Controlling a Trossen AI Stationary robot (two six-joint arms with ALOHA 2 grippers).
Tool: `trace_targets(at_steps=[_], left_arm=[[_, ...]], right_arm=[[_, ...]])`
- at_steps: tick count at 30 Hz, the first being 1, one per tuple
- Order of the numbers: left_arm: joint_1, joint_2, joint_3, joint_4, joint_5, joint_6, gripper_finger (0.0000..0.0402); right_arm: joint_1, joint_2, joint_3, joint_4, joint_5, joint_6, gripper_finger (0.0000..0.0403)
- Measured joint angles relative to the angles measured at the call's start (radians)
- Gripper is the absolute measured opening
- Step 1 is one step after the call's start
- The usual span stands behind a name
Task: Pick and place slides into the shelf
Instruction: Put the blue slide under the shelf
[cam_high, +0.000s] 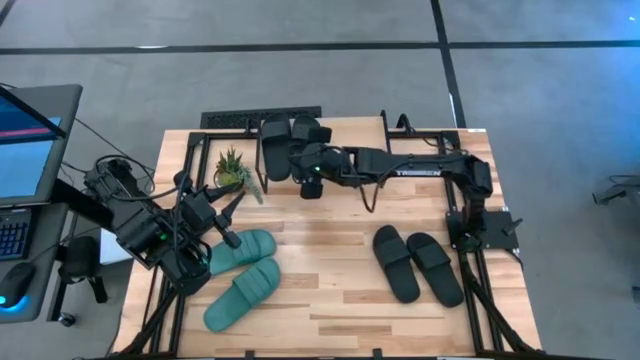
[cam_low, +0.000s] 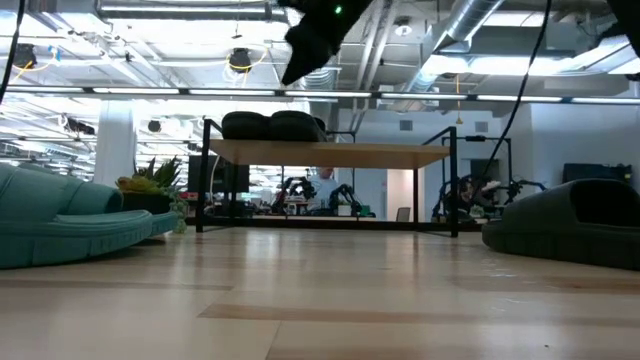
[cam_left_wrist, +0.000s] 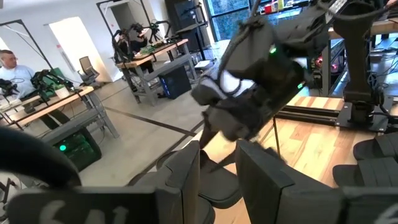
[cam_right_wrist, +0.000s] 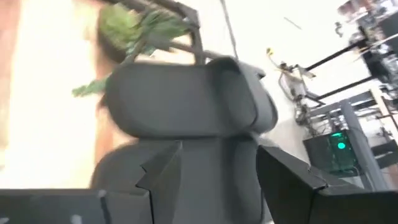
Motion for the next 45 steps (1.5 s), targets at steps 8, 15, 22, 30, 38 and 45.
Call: trace_targets(at_steps=[8, 15, 22, 30, 38, 45], left_arm=[[0.000, 0.000, 0.000, 0.000, 0.023, 0.000, 0.0093], [0.000, 0.002, 0.000, 0.000, 0.027, 0.006, 0.0093], [0.000, 0.002, 0.000, 0.000, 0.025, 0.022, 0.0093], [0.000, 0.002, 0.000, 0.000, 0.019, 0.036, 0.0093], [0.000, 0.002, 0.000, 0.000, 0.019, 0.036, 0.0093], [0.000, 0.002, 0.000, 0.005, 0.019, 0.035, 0.0093]], right_arm=[[0.058, -0.107, 0.002, -0.173, -0.029, 0.026, 0.0176], [0.115, -0.197, 0.001, -0.381, -0.104, 0.087, 0.0170], [0.176, -0.275, 0.001, -0.518, -0.111, 0.147, 0.0164], [0.231, -0.348, 0.001, -0.680, -0.111, 0.262, 0.0156], [0.310, -0.400, 0.001, -0.849, -0.116, 0.378, 0.0149], [0.403, -0.437, 0.001, -0.969, -0.109, 0.532, 0.0143]])
